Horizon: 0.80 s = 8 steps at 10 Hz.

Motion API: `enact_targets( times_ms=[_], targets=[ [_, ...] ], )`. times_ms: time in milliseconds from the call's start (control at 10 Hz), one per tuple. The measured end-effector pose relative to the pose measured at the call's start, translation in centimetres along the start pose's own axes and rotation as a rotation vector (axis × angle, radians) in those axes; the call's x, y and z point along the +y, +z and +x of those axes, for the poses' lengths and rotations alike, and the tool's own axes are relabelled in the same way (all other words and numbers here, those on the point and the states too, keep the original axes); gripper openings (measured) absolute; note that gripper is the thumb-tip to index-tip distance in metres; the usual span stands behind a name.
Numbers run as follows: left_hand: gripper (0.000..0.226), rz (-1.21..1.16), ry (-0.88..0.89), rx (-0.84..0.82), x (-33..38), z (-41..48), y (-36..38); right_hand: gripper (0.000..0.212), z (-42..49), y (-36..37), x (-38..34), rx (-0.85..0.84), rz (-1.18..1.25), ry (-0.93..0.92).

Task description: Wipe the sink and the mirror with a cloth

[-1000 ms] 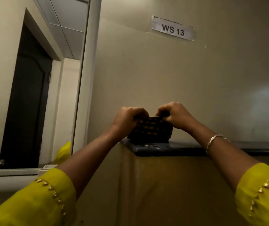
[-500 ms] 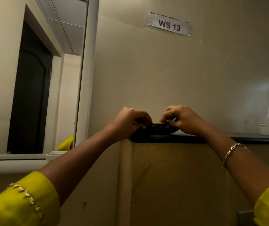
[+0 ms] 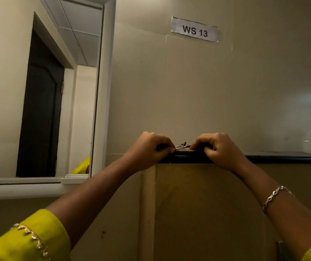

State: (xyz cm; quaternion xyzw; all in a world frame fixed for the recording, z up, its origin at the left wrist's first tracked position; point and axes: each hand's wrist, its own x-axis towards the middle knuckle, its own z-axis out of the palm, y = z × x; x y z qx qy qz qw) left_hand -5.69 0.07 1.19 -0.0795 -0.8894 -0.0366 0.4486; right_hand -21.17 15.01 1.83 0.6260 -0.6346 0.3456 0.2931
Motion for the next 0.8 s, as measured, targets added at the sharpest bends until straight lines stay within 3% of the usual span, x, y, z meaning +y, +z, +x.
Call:
enact_targets(
  times_ms=[200, 400, 700, 800],
  targets=[
    [0.025, 0.024, 0.042, 0.129, 0.1, -1.2, 1.2, 0.045, -2.2, 2.9, 0.6, 0.271, -0.015, -0.091],
    [0.028, 0.021, 0.019, 0.183, 0.5, -1.8, 2.1, 0.045, -2.8, 4.3, 0.8, 0.393, -0.034, -0.109],
    [0.049, 0.403, 0.048, 0.273, -0.5, -6.4, 4.1, 0.048, -3.7, 7.2, -0.2, 0.565, -0.193, -0.073],
    [0.054, 0.425, 0.02, 0.348, -0.5, -8.2, 3.4, 0.045, -4.4, 8.5, -1.4, 0.584, -0.195, -0.049]
  ],
)
